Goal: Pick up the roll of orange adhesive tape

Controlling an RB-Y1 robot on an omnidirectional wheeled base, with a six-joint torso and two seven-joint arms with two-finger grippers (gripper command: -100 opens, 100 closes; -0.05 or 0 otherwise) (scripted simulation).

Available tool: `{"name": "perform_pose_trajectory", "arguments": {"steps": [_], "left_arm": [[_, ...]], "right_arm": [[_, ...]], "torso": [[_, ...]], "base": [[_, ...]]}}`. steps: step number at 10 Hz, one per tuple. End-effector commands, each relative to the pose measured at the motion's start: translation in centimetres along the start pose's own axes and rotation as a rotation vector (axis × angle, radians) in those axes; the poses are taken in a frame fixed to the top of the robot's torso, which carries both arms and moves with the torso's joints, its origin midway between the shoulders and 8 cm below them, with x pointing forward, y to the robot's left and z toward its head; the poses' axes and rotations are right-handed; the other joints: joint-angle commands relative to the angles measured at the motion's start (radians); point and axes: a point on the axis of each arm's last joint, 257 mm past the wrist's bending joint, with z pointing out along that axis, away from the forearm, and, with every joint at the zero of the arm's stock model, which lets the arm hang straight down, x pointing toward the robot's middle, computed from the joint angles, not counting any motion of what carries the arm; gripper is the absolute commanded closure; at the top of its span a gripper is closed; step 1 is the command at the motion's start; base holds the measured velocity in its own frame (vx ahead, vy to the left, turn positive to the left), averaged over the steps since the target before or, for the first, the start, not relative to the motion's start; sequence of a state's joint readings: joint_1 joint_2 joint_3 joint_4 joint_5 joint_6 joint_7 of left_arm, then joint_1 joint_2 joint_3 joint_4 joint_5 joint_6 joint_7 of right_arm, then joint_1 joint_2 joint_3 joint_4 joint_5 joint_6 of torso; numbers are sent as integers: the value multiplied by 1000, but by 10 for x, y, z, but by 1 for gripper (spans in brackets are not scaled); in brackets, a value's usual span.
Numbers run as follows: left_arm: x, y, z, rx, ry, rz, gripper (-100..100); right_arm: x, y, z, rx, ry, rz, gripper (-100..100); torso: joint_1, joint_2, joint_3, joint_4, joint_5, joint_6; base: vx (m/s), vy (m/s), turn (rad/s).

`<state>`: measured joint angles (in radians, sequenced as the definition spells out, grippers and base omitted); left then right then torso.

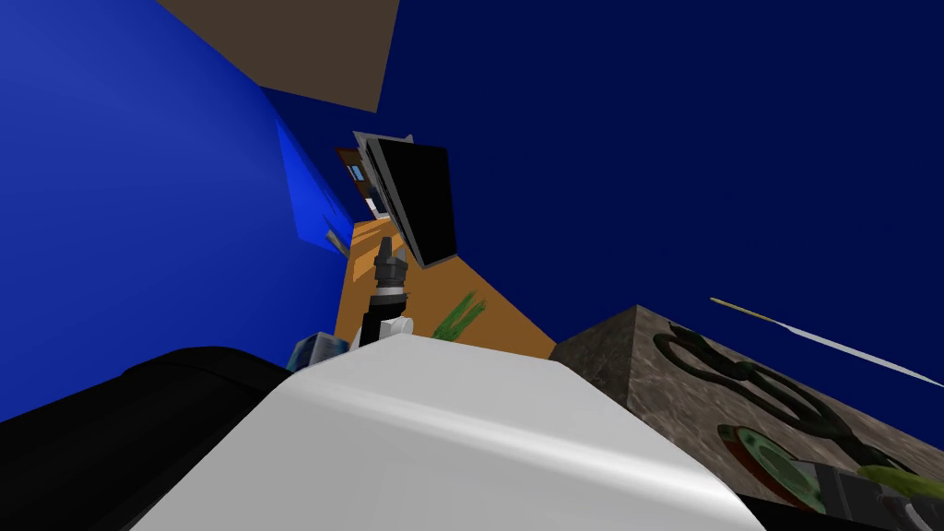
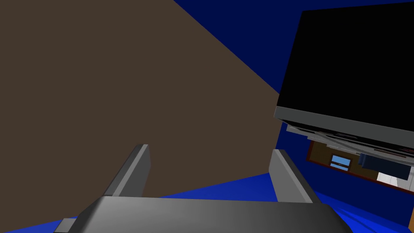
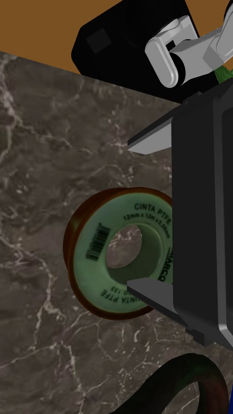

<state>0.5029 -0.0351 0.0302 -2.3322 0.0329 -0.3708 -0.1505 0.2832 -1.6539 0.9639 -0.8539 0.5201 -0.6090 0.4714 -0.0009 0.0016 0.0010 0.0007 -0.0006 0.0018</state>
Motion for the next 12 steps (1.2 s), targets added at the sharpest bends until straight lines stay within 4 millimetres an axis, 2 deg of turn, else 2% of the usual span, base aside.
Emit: {"name": "perform_pose_trajectory", "arguments": {"steps": [1,4,5,6,10,11,12], "left_arm": [[0,0,0,0,0,0,0],[0,0,0,0,0,0,0],[0,0,0,0,0,0,0],[0,0,0,0,0,0,0],[0,0,0,0,0,0,0],[0,0,0,0,0,0,0],[0,0,0,0,0,0,0]], "right_arm": [[-2,5,5,2,2,1,-100],[-6,20,16,0,3,5,-100],[-5,18,13,-2,2,4,-100],[-5,18,14,0,3,4,100],[-5,17,13,1,4,1,100],[-5,17,13,1,3,1,0],[-3,10,9,1,2,2,100]], "torso": [[0,0,0,0,0,0],[-1,1,0,0,0,0],[-2,0,0,0,-1,0],[-3,0,0,0,-2,0],[-3,1,1,0,-2,1],[-3,1,1,0,-2,1],[-3,1,1,0,-2,1]], "base": [[16,-44,15],[11,-43,15],[7,-19,4],[0,0,0],[0,0,0],[0,0,0],[-7,30,-33]]}}
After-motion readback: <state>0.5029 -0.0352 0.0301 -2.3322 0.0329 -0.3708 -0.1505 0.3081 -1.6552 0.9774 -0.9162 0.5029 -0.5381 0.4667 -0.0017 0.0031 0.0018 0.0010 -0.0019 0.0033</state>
